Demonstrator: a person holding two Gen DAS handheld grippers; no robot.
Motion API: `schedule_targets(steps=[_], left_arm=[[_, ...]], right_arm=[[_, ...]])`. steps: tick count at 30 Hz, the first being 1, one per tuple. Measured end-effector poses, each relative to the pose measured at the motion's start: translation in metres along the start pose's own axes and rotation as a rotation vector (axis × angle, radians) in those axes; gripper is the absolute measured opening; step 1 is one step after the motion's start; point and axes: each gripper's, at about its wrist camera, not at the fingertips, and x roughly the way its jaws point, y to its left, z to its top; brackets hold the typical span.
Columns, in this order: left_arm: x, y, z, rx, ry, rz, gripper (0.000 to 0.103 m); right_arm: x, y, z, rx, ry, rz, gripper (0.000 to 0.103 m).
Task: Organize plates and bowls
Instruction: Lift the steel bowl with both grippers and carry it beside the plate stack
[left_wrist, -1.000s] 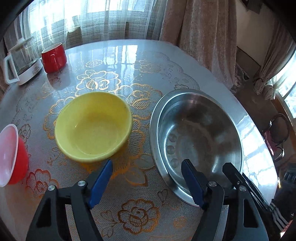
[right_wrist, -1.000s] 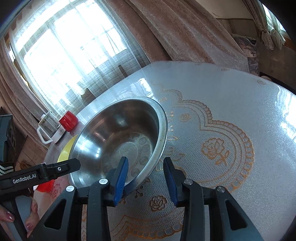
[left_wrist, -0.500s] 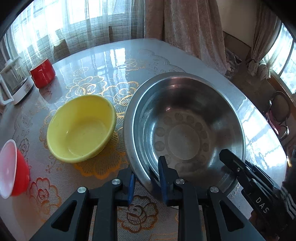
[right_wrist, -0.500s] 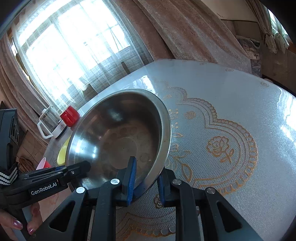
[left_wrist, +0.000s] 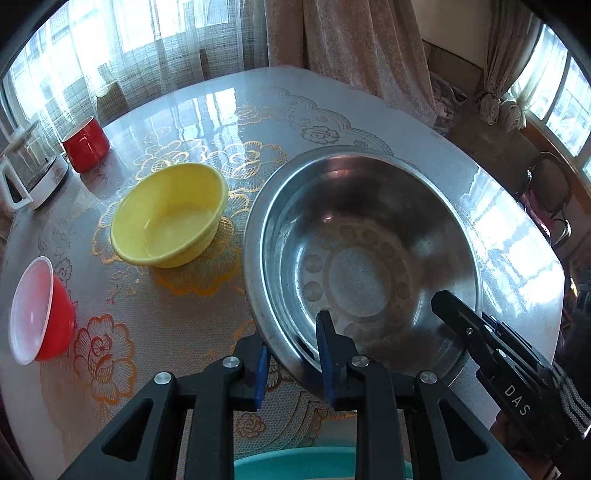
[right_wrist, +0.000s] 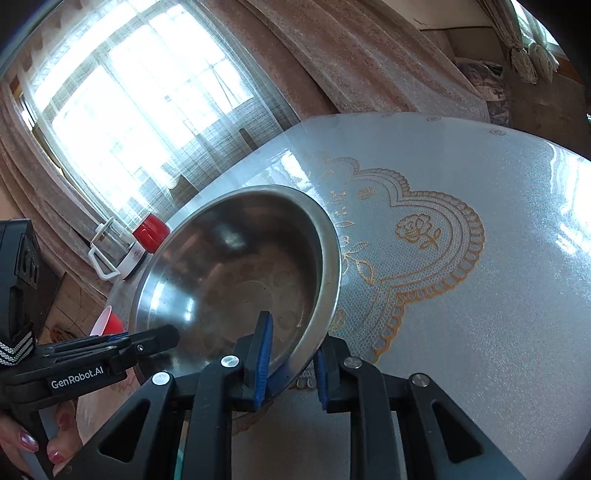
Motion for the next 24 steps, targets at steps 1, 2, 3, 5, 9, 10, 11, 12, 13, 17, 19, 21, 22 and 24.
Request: schedule_targets(steps=[1,2,3,5,9,10,11,12,13,17,19,21,22,24], left_arm=[[-0.004,0.001,-0.005,0.001,-0.007,-0.002,0.024],[-0.006,0.002,-0.01,0.0,-0.01,-0.009,0.024],[-0.009,0.003,-0.014,-0.007,-0.015,-0.017,0.024],[-0.015,0.006,-0.022,-0.023,-0.03,-0.032,0.024],[-0.033,0.007,-0.035,-0.021,-0.077,-0.025,0.024],[-0.038,0.007,-0.036,-0.022,-0.092,-0.024,0.024],[-0.043,0.009,-0.04,-0.025,-0.102,-0.027,0.024],[-0.048,0.011,-0.043,-0.031,-0.11,-0.031,0.024],[-0.052,0.013,-0.045,-0.039,-0.118,-0.036,0.024],[-0.064,0.019,-0.057,-0.066,-0.145,-0.046,0.024],[-0.071,0.024,-0.062,-0.087,-0.154,-0.057,0.024],[-0.077,0.028,-0.067,-0.104,-0.165,-0.061,0.024],[-0.08,0.03,-0.07,-0.111,-0.172,-0.063,0.024],[-0.087,0.033,-0.076,-0.126,-0.187,-0.07,0.024]], right_arm=[[-0.004,0.001,-0.004,-0.001,0.002,0.004,0.021],[-0.008,0.003,-0.008,-0.011,0.001,0.002,0.021],[-0.012,0.005,-0.011,-0.019,-0.003,-0.004,0.021],[-0.021,0.011,-0.014,-0.038,-0.01,-0.013,0.021],[-0.036,0.021,-0.019,-0.058,-0.025,-0.019,0.021],[-0.04,0.024,-0.02,-0.057,-0.027,-0.015,0.021],[-0.044,0.025,-0.02,-0.056,-0.03,-0.012,0.021],[-0.048,0.027,-0.02,-0.059,-0.034,-0.009,0.021],[-0.052,0.03,-0.021,-0.064,-0.037,-0.008,0.021],[-0.065,0.041,-0.025,-0.09,-0.047,-0.001,0.021],[-0.07,0.046,-0.027,-0.094,-0.051,0.005,0.021],[-0.074,0.052,-0.028,-0.109,-0.054,0.007,0.021],[-0.076,0.055,-0.028,-0.117,-0.054,0.01,0.021],[-0.078,0.059,-0.029,-0.129,-0.058,0.015,0.021]])
